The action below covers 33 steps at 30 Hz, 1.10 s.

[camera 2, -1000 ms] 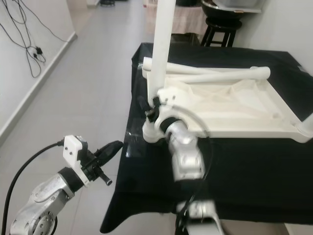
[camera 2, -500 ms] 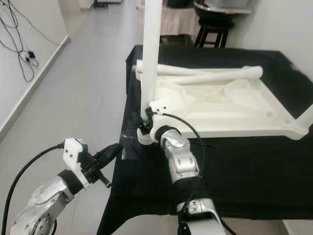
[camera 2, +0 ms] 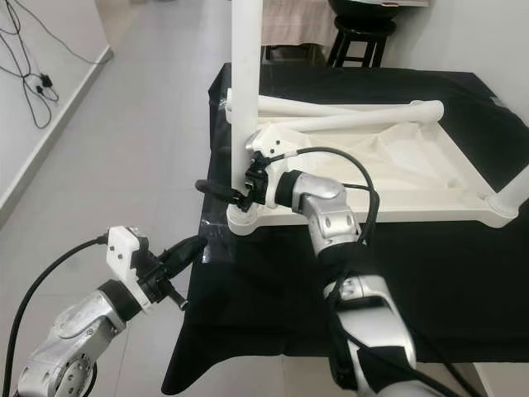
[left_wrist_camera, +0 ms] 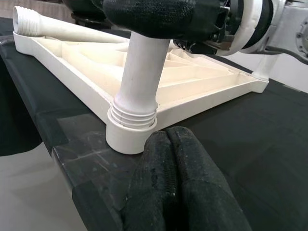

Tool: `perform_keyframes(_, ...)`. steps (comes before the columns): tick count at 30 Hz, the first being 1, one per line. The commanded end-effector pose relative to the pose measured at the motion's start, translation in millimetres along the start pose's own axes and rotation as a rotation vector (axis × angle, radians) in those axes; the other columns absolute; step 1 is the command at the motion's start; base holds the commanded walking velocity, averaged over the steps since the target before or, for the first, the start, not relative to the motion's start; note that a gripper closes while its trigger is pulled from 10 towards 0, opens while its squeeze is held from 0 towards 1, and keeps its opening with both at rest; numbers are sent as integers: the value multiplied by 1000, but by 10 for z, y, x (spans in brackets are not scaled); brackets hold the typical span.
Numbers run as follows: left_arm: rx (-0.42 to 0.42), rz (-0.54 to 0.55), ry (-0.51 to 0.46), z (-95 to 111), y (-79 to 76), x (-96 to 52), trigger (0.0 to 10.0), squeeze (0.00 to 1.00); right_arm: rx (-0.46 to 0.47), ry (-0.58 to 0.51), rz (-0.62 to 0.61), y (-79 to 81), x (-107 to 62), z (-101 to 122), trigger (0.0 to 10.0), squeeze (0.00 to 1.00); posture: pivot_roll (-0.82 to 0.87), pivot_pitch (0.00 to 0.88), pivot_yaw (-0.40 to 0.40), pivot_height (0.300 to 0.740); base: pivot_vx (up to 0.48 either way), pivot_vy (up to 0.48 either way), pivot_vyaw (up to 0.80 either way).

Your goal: Building children table

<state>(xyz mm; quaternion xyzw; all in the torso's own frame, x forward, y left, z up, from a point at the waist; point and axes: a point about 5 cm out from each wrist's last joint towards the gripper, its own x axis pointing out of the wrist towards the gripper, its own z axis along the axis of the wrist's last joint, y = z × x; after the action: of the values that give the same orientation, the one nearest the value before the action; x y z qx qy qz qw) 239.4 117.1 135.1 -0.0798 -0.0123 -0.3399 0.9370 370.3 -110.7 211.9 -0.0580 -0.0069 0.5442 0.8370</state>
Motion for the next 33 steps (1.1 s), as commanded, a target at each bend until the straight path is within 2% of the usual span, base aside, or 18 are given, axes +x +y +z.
perform_keyframes(1, -7, 3, 17, -32, -5, -2, 10000, 0, 23, 9, 73, 39, 59, -40, 2980, 0, 37, 86, -48, 740, 0, 0, 0)
perform_keyframes(2, -7, 4, 17, -33, -7, -1, 10000, 0, 40, 20, 77, 13, 57, -55, 0, 0, 40, 87, -50, 740, 0, 0, 0)
perform_keyframes(13, -8, 9, 16, -33, -13, -3, 10000, 0, 25, 42, 51, -39, -8, -109, 0, 0, 38, 92, -50, 740, 0, 0, 0)
perform_keyframes(15, -11, 8, 16, -31, -9, -2, 10000, 0, 14, 27, 14, -39, -116, -183, 0, 0, 28, 95, -46, 740, 0, 0, 0)
perform_keyframes(18, -12, 8, 15, -29, -7, -1, 10000, 0, 7, 28, -13, -42, -161, -221, 0, 0, 27, 95, -46, 740, 0, 0, 0)
perform_keyframes(19, -14, 7, 16, -26, 3, -7, 10000, 0, 29, 43, -174, -14, -225, -362, 0, 0, 16, 96, -45, 740, 0, 0, 0)
perform_keyframes(20, -14, 7, 16, -26, 3, -7, 10000, 0, 29, 43, -174, -14, -225, -362, 0, 0, 16, 96, -45, 740, 0, 0, 0)
perform_keyframes(21, -14, 6, 16, -26, 7, -9, 10000, 0, 43, 52, -241, -2, -236, -415, 0, 0, 16, 96, -45, 740, 0, 0, 0)
perform_keyframes(22, -13, 6, 17, -23, 11, -12, 10000, 0, 33, 97, -428, 12, -248, -502, 0, 0, 23, 96, -48, 740, 0, 0, 0)
perform_keyframes(23, -13, 6, 17, -23, 11, -12, 10000, 0, 33, 97, -428, 12, -248, -502, 0, 0, 23, 96, -48, 740, 0, 0, 0)
perform_keyframes(24, -11, 7, 17, -18, 17, -14, 10000, 0, 85, 105, -618, 155, -239, -600, 0, 0, 19, 105, -43, 740, 0, 0, 0)
perform_keyframes(25, -11, 7, 17, -18, 17, -14, 10000, 0, 85, 105, -618, 155, -239, -600, 0, 0, 19, 105, -43, 740, 0, 0, 0)
perform_keyframes(26, -9, 9, 17, -16, 24, -16, 10000, 0, 118, 99, -760, 293, -252, -642, 0, 0, 16, 102, -38, 740, 0, 0, 0)
perform_keyframes(27, -7, 11, 17, -15, 31, -18, 10000, 0, 138, 92, -850, 388, -265, -652, 0, 0, 14, 100, -35, 740, 0, 0, 0)
perform_keyframes(31, -7, 12, 17, -16, 35, -13, 10000, 0, 137, 85, -854, 424, -227, -652, 0, 0, 6, 95, -30, 740, 0, 0, 0)
perform_keyframes(33, -7, 6, 20, -19, 33, -5, 10000, 0, 128, 82, -849, 385, -190, -648, 0, 0, 14, 95, -38, 740, 0, 0, 0)
